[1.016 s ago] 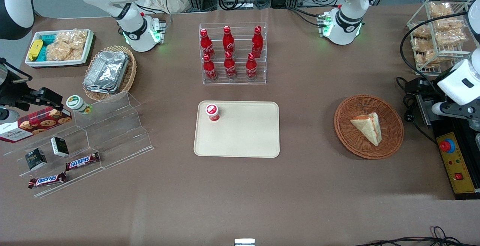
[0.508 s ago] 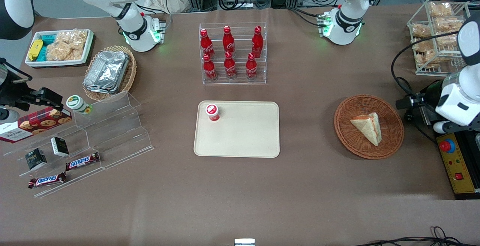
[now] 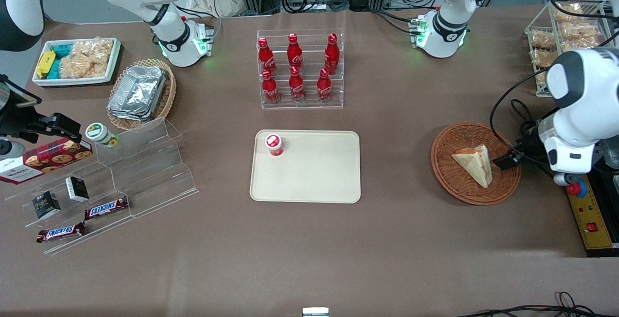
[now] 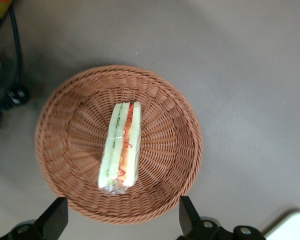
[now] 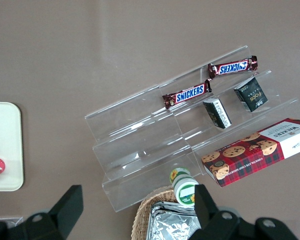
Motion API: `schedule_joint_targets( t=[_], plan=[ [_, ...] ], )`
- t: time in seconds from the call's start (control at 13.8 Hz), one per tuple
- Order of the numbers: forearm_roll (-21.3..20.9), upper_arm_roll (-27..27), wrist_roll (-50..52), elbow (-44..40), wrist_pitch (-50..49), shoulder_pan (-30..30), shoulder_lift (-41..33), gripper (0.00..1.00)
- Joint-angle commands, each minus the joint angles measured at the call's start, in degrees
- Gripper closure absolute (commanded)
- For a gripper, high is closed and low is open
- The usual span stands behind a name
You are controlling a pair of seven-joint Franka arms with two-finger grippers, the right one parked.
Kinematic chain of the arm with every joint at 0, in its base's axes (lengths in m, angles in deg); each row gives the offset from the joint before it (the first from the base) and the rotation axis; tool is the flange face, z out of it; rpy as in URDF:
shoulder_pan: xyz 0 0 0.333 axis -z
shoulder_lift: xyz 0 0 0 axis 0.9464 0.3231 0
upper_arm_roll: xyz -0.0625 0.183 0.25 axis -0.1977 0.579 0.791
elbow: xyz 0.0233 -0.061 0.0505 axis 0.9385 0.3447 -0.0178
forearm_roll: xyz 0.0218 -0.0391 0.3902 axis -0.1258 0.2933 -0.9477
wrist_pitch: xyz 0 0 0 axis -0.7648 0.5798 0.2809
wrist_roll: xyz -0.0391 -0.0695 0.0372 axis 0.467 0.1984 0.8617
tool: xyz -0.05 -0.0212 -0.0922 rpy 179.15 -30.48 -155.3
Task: Place sandwich from basket to tray
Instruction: 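Lower the open left gripper over the wrapped sandwich in the basket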
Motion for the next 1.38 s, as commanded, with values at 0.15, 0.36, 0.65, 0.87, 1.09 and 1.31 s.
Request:
schedule_joint_targets(
  t=[0.15, 0.36, 0.65, 0.87, 1.09, 1.31],
  plan=[
    [-0.2, 0.0, 5.8, 9.9, 9.5, -0.4, -2.3, 0.00],
    [-0.2, 0.1, 10.9, 10.1, 11.0, -0.4, 0.0, 0.00],
    [-0.2, 0.2, 11.8, 11.3, 13.6, -0.5, 2.4, 0.00],
    [-0.3, 1.0, 11.6, 11.8, 14.7, -0.5, 4.2, 0.00],
    [-1.4, 2.4, 11.5, 11.9, 15.4, -0.5, 5.0, 0.00],
    [-1.6, 2.4, 11.6, 12.8, 17.3, -0.4, 5.7, 0.00]
  ],
)
